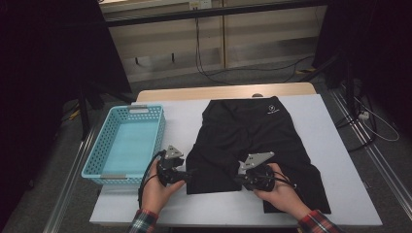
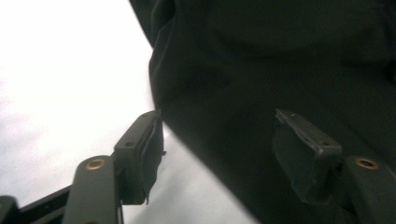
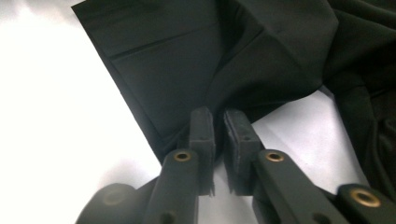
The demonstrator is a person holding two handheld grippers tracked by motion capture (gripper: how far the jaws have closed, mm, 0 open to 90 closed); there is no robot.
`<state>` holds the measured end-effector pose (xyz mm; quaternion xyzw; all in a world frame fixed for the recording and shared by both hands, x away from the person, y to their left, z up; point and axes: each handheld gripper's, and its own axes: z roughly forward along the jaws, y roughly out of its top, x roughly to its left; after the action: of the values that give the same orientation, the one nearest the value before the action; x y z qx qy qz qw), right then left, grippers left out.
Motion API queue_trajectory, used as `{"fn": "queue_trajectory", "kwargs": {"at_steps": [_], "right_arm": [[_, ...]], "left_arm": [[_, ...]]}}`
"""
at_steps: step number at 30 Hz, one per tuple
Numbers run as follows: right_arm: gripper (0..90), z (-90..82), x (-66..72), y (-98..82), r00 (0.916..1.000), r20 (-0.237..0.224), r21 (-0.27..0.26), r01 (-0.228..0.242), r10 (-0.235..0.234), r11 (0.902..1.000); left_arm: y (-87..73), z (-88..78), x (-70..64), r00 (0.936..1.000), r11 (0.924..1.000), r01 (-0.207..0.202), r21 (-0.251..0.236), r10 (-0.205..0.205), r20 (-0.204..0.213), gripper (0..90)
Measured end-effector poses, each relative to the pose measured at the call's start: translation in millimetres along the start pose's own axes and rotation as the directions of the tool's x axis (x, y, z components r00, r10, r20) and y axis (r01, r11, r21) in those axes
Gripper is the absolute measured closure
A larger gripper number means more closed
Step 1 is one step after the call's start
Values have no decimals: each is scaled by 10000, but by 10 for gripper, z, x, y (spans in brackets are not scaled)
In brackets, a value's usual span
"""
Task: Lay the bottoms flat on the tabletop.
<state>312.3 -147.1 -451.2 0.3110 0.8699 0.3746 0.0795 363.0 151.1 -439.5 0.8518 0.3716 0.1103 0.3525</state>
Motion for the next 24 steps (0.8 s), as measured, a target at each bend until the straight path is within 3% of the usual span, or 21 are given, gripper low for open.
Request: {"fn": "queue_trajectory", "kwargs": {"at_steps": [4,10,15,17,20,24], "right_arm": [[889,-43,-10,-12,10000,-37,73,2,-2,10000],[890,-134,-29,-89,9996,-188,98,-200,202,9998],[889,-162,32,-111,9994,-338,156,-115,121,9998],[889,-171,58,-115,9994,-342,167,-85,90,9998],[889,-201,81,-122,9991,-411,111,-104,109,9999],[890,-228,72,-138,9989,-407,66,-220,223,9997]], "left_arm": [[-29,8,40,10000,9999,63,139,-63,-50,368],[-38,24,25,10000,9992,39,397,-41,60,485],[-29,8,-12,9964,9969,466,635,-509,680,683],[-25,6,-22,9958,9961,409,777,-470,783,746],[-31,12,-36,9844,9916,816,999,-959,1477,895],[-12,-34,-77,9835,9898,636,1271,-837,1601,900]]}}
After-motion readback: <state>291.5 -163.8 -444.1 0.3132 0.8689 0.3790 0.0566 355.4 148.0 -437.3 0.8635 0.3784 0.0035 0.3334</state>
